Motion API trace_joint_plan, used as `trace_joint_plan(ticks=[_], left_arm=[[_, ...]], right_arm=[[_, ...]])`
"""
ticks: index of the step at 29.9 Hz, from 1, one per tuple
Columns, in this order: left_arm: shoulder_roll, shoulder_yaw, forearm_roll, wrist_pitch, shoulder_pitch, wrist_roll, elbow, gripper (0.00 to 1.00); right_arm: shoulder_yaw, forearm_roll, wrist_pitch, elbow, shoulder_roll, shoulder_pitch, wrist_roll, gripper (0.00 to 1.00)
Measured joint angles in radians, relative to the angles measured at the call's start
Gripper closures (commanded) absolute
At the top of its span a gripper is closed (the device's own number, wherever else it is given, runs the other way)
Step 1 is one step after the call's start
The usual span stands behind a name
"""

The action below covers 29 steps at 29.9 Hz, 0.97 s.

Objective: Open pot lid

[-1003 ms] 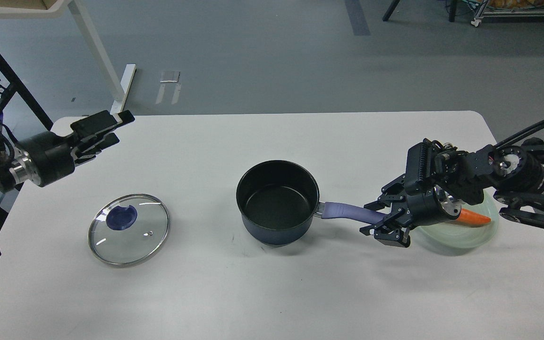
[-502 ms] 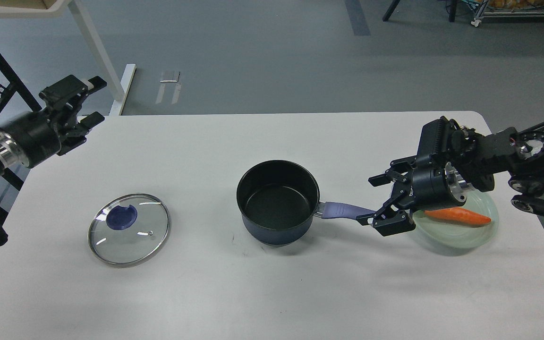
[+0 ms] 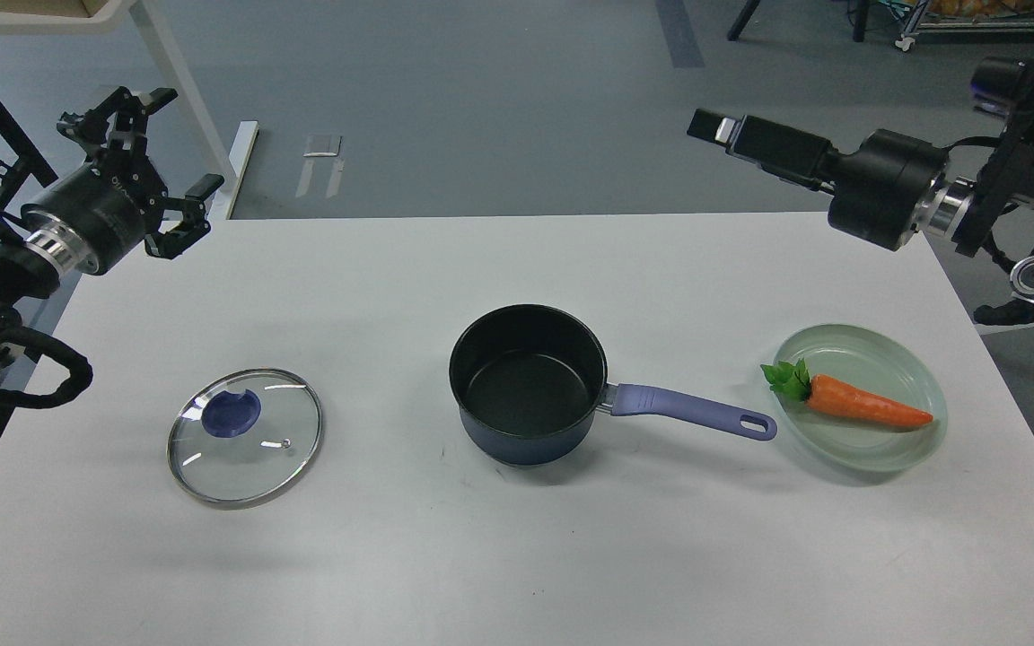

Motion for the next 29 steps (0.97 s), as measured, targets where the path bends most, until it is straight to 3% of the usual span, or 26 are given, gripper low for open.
trace_joint_plan(ticks=[7,11,16,19,29], left_arm=[[-0.112,-0.079,-0.002,-0.047,0.037,0.012,0.109,0.01],[-0.163,-0.14,-0.002,-0.069,0.099,0.062,0.136,0.01],[-0.23,-0.243,0.003,-0.093,0.202,0.103,0.139,0.01],[-0.251,-0.283,0.012,-0.099,0.24,0.112,0.139,0.01],[-0.255,-0.313,0.016,-0.089,0.253,0.103,0.14,0.01]], right_arm=[[0.167,0.415,-0.002,-0.142,0.13,-0.238,0.0,0.0],[0.263,0.572,0.093,-0.204,0.181,-0.345,0.0,0.0],[0.321,0.622,0.317,-0.3,0.233,-0.418,0.0,0.0],[0.326,0.626,0.388,-0.353,0.254,-0.442,0.0,0.0],[0.341,0.626,0.402,-0.369,0.263,-0.455,0.0,0.0]])
